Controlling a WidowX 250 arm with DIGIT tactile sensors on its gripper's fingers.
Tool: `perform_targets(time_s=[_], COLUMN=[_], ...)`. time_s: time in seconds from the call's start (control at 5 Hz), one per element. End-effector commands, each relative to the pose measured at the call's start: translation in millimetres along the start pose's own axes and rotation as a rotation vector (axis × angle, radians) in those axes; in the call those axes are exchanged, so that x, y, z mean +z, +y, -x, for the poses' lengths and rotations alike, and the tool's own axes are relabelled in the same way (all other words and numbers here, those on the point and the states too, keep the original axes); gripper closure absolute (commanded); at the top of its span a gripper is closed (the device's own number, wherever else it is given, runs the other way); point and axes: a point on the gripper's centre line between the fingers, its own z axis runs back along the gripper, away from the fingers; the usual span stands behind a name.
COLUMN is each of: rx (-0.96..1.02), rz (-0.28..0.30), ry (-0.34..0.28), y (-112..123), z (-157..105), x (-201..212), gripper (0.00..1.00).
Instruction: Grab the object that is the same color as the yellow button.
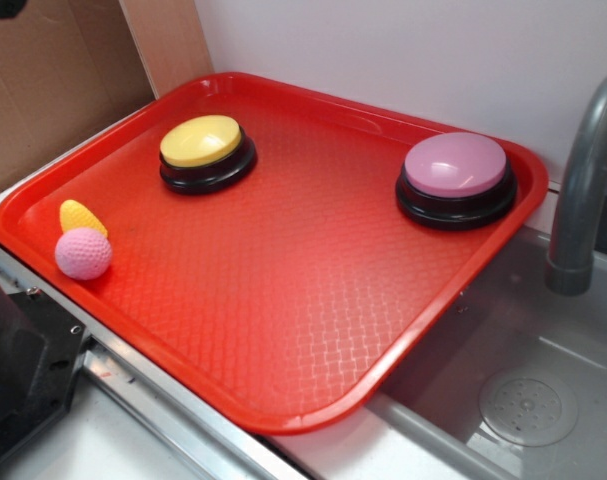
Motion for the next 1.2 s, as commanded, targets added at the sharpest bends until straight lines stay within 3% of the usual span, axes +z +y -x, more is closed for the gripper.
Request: perform_targets(time_s=[0.0, 0.2, 0.4, 0.8, 1.0], rx=[0.0, 0.136, 0.21, 0.496, 0.558], rz=[0.0, 0.014, 0.041, -0.042, -0.076], ry=[0.0, -0.039, -0.027, -0.031, -0.022], y=[0.0, 22.3, 38.7, 85.0, 95.3], z=[0.0, -2.5, -8.3, -10.5, -11.5], x=[0.0, -7.1, -26.4, -84.7, -102.4], gripper=[0.0, 0.0, 0.0, 0.0, 0.0])
